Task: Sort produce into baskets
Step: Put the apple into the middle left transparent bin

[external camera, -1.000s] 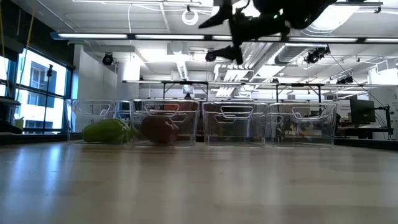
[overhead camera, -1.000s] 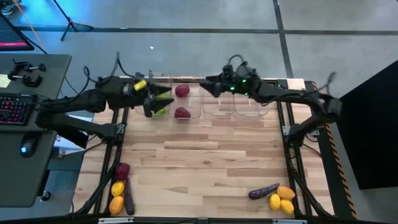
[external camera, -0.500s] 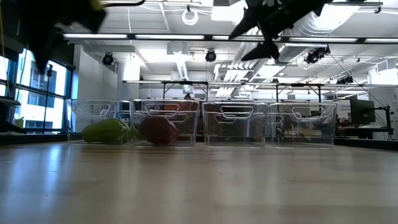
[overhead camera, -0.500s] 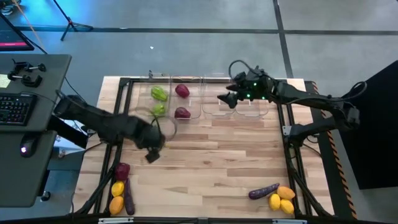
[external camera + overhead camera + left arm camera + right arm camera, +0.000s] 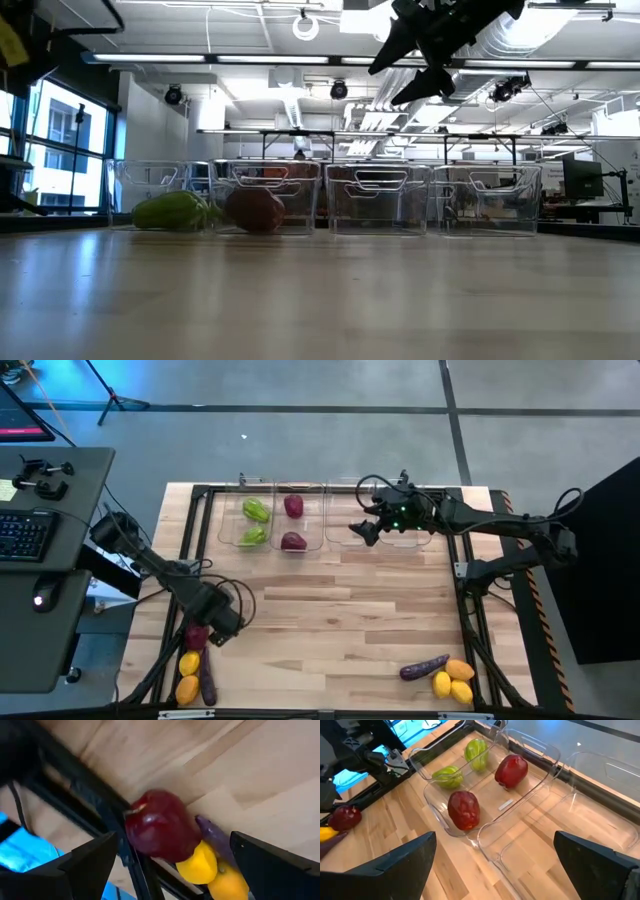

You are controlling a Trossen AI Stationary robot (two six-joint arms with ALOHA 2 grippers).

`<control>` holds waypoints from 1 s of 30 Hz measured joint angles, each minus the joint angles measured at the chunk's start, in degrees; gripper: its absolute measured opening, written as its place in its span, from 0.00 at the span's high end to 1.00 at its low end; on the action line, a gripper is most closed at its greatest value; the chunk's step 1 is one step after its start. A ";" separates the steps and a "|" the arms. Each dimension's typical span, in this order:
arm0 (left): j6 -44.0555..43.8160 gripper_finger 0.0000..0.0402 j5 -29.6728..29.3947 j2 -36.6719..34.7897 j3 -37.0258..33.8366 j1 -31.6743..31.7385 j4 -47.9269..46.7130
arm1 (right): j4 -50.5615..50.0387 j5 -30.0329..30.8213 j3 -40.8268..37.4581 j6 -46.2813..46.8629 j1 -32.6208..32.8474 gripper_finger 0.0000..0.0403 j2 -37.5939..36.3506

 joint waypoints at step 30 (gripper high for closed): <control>-17.88 0.07 2.16 0.00 -12.36 -4.89 17.42 | -0.53 2.91 0.00 -0.41 0.16 0.02 0.00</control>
